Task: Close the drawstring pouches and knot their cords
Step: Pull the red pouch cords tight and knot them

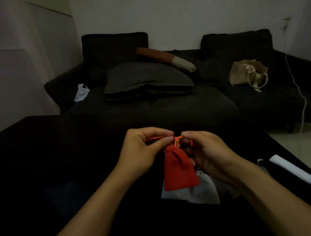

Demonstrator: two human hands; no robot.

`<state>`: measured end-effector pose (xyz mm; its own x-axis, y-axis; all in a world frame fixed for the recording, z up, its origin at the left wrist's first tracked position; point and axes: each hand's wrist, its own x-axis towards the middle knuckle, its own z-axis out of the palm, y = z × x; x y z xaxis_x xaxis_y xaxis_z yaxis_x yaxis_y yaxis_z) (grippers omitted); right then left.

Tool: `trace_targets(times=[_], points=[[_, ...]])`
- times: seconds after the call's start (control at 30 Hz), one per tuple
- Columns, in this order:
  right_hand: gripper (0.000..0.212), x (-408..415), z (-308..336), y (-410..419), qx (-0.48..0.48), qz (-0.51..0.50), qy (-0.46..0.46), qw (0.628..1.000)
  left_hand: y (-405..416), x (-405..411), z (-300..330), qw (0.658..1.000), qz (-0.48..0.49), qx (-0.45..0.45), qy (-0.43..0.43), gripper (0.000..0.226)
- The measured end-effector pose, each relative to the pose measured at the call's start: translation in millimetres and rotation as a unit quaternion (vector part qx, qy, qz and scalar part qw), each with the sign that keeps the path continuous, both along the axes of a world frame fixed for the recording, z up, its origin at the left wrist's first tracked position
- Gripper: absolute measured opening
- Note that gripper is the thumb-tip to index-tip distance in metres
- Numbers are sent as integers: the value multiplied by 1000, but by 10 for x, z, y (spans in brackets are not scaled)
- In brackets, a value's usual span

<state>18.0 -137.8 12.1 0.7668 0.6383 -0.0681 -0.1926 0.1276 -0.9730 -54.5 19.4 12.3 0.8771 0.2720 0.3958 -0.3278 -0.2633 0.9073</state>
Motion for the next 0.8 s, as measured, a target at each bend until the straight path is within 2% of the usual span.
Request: trace_targets(times=[0.1,0.2,0.43,0.63,0.8], points=[[23,-23,3,17,55,-11,50,997,14,21,-11,1000,11,-1,-6,18],[36,-6,0,-5,86,-2,71,994,20,31,-29,999,23,-21,-11,15],[18,59,85,-34,248,21,178,952,86,67,-68,999,52,-15,-1,18],[24,153,91,-61,177,-11,101,979,27,100,-65,999,51,-7,9,21],[32,66,-13,11,68,-31,22,997,49,56,-122,991,-31,13,132,24]])
